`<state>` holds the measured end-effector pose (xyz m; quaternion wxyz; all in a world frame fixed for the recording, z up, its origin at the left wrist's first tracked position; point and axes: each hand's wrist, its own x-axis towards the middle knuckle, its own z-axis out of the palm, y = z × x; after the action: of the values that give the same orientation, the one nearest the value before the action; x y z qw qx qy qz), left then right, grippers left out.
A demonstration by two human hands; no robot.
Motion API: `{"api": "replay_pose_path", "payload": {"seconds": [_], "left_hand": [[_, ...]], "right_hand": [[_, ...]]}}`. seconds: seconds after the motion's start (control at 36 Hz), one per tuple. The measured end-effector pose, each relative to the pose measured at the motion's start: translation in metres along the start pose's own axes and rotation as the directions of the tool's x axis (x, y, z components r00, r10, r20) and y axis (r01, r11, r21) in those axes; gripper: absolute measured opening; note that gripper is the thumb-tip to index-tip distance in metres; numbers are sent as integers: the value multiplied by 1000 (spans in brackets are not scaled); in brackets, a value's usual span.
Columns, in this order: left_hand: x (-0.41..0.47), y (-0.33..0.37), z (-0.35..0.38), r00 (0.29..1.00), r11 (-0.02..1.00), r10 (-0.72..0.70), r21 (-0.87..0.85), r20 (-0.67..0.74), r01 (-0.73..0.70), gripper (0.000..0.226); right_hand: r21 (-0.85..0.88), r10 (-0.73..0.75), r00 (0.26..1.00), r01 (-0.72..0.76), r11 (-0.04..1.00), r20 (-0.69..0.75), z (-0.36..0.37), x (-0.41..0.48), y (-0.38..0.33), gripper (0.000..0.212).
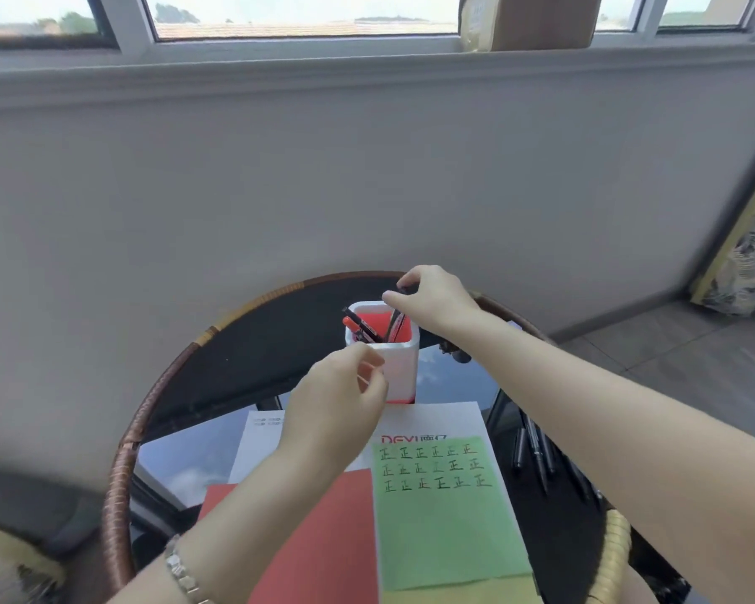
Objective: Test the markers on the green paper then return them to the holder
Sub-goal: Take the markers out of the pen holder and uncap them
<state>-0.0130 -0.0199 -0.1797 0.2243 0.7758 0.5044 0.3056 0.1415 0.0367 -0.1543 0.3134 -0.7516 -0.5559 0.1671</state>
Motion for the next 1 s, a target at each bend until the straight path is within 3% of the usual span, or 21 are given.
{"api": "replay_pose_path", "payload": {"seconds": [0.19,0.33,0.42,0.5,0.56,0.64,0.67,0.72,0.81,0.86,1.0], "left_hand": [[-5,-9,-6,996,996,47,-73,-71,-52,23],[-5,2,-4,934,954,213,-146,-286,-262,36],[-1,11,-3,934,935,240,-198,-264,-296,45],[0,18,0,955,924,269,-248,-123,-292,30],[-3,24,4,948,927,315,-201,-40,-316,9],[-12,32,10,932,915,362,-200,19,-351,27],[-14,35,11,932,915,361,-207,39,-346,27],[-15,39,11,931,928,351,-174,101,-331,17],[-16,45,13,922,942,333,-39,197,-332,17],[-17,47,13,917,940,334,-8,220,-340,20],[-22,46,15,898,921,381,-2,220,-391,30]], "right_hand": [[79,-122,978,137,987,-172,-16,-23,-6,14],[164,-335,849,429,888,-409,-54,-66,-16,5],[250,-364,826,497,831,-432,-68,-92,-15,3],[457,-277,873,453,766,-401,-72,-109,-9,6],[652,-138,933,333,681,-332,-72,-115,-2,8],[878,34,997,43,477,-68,-70,-118,10,3],[886,54,998,-45,461,23,-67,-118,13,10],[811,75,991,-136,568,114,-59,-120,18,23],[686,36,999,-26,727,-1,-49,-128,23,28],[669,30,997,27,743,-75,-45,-130,25,31],[749,10,995,68,659,-100,-42,-134,21,27]]}}
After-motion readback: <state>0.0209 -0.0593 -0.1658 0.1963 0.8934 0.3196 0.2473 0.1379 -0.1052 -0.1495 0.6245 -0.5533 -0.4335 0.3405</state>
